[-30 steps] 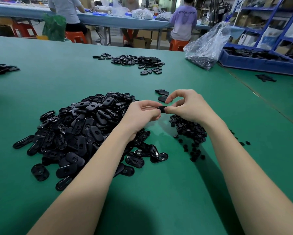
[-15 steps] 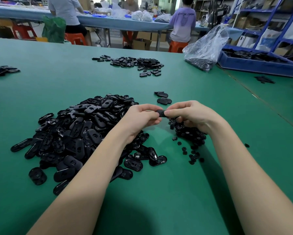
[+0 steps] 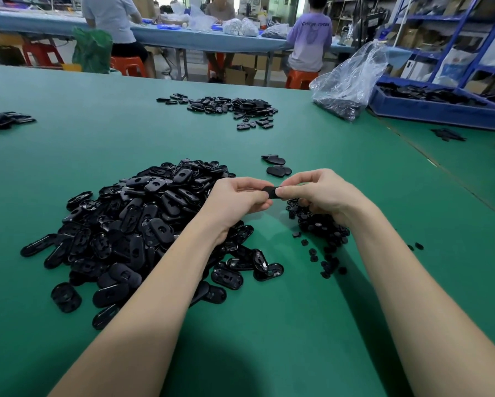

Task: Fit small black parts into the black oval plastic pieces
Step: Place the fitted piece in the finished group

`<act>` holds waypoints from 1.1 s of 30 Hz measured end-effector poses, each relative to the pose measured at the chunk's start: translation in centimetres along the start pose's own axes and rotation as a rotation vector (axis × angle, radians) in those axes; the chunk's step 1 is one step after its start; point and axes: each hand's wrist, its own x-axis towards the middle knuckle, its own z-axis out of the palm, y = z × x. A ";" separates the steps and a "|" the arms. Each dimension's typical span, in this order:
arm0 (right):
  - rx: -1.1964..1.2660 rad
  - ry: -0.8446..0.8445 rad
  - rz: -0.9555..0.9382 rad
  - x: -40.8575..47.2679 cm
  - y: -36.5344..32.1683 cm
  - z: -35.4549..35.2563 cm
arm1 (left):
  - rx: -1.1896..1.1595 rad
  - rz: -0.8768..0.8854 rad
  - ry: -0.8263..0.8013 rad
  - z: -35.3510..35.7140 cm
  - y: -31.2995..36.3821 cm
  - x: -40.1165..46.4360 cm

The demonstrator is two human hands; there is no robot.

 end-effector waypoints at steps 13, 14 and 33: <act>-0.073 0.220 -0.171 0.1 -0.1 2.6 | -0.200 0.001 0.099 0.3 -0.7 0.2; -0.048 0.213 -0.157 0.1 -0.1 2.5 | -0.193 0.003 0.095 0.2 -0.7 0.3; 0.063 0.175 -0.080 -0.1 -0.5 2.4 | -0.142 0.018 0.069 0.1 -0.2 0.0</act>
